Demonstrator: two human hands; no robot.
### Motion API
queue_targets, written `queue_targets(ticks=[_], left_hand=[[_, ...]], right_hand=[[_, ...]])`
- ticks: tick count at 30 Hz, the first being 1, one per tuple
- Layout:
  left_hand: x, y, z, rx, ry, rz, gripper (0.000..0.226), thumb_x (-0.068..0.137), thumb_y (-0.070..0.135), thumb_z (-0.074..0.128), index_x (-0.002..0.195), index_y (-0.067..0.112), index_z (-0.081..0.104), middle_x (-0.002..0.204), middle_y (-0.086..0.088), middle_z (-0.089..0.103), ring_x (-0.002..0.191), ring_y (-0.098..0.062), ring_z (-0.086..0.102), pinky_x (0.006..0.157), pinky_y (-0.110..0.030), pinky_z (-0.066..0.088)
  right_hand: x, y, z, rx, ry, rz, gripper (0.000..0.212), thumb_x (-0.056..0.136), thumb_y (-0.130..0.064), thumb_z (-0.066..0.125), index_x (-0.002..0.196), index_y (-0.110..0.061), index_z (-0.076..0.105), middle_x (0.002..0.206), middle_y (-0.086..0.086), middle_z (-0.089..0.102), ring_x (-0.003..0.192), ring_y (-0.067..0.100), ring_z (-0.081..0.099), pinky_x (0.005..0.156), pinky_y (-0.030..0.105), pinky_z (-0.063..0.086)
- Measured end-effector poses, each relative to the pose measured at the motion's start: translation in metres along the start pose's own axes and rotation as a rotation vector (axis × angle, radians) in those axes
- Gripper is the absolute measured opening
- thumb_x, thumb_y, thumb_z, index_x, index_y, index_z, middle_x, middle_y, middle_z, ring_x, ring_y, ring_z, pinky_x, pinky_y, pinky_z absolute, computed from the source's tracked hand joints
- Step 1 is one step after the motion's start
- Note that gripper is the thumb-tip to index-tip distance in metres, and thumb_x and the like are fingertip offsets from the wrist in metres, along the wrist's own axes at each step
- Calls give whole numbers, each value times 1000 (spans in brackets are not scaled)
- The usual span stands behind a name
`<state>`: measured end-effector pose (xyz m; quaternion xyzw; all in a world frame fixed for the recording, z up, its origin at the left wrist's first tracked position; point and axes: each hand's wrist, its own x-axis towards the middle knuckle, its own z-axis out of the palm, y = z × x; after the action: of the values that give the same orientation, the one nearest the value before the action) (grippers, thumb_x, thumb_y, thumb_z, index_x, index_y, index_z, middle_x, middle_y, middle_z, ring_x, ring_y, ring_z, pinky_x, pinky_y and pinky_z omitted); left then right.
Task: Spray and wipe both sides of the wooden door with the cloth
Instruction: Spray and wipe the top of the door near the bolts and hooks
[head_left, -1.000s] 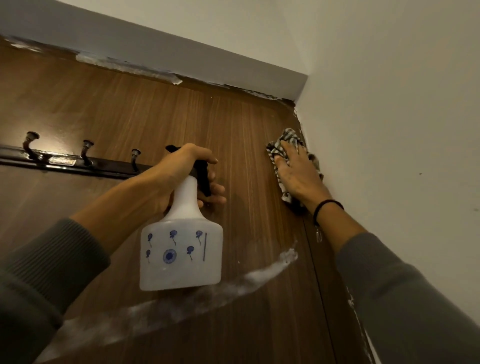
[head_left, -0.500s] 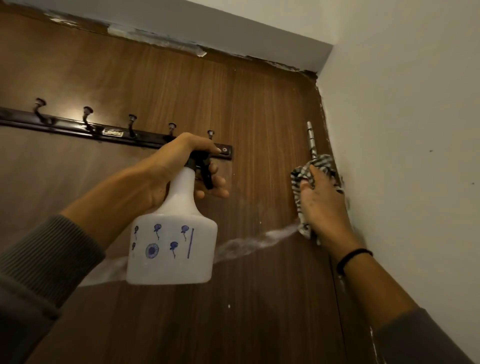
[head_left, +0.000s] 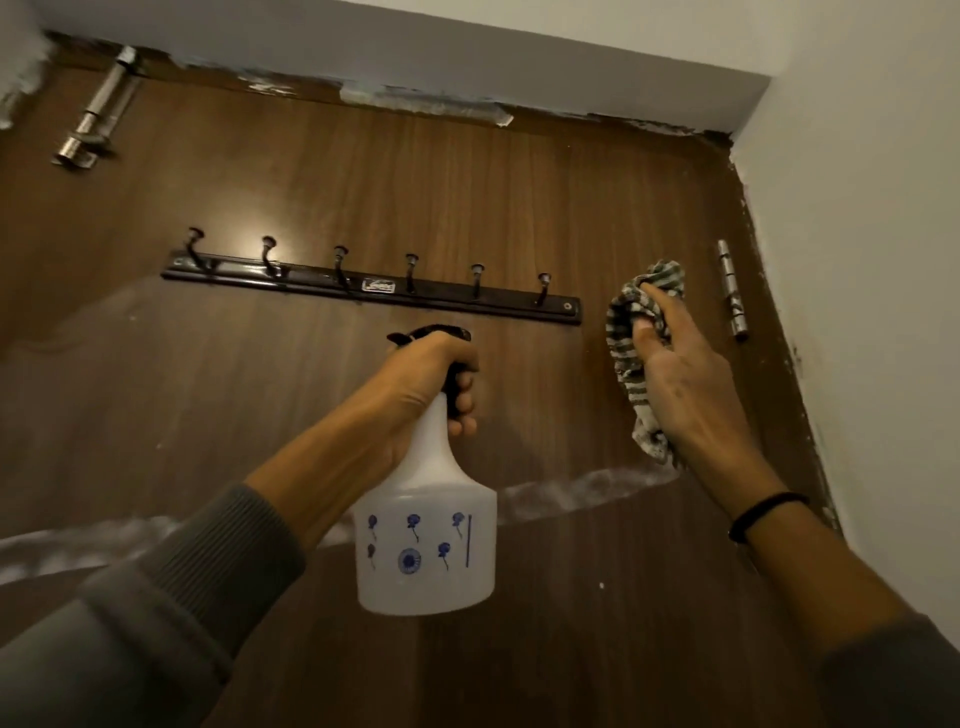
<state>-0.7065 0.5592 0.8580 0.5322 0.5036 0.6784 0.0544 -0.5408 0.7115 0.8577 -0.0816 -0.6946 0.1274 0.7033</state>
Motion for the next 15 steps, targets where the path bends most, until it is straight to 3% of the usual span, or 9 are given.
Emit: queue_targets(ticks=[2, 5, 7, 11, 15], left_hand=[[-3, 1, -22, -7, 41, -4, 33, 90, 22, 60, 59, 15, 53, 50, -3, 54, 38, -17, 53, 44, -25, 43], [-12, 11, -72, 7, 81, -30, 34, 89, 26, 62, 59, 14, 52, 50, -4, 57, 41, -21, 61, 36, -21, 42], [-20, 19, -103, 59, 92, -67, 35, 90, 27, 59, 60, 12, 52, 50, -6, 59, 43, -25, 65, 34, -19, 41], [-32, 28, -161, 127, 113, -92, 35, 93, 25, 56, 61, 9, 53, 51, -7, 61, 47, -27, 69, 33, -18, 41], [-32, 27, -188, 145, 134, -88, 33, 92, 24, 56, 63, 8, 54, 53, -8, 62, 48, -27, 69, 35, -18, 42]], right_hand=[[5, -3, 16, -3, 21, 40, 43, 110, -40, 34, 153, -43, 37, 149, 1, 50, 133, 23, 49, 105, 35, 39], [11, -9, 62, -172, 47, 103, 48, 110, -35, 27, 158, -33, 28, 167, 3, 21, 155, 22, 12, 126, 42, 10], [9, -17, 101, -324, 110, 148, 54, 109, -32, 27, 161, -24, 19, 170, 10, 9, 156, 25, -6, 126, 47, -5], [-14, -69, 177, -455, 129, 198, 69, 103, -31, 36, 161, -7, 8, 166, 26, 3, 154, 41, -10, 123, 56, -6], [-33, -118, 234, -456, 53, 47, 67, 104, -32, 33, 161, -6, 7, 166, 28, 1, 153, 43, -11, 124, 55, -6]])
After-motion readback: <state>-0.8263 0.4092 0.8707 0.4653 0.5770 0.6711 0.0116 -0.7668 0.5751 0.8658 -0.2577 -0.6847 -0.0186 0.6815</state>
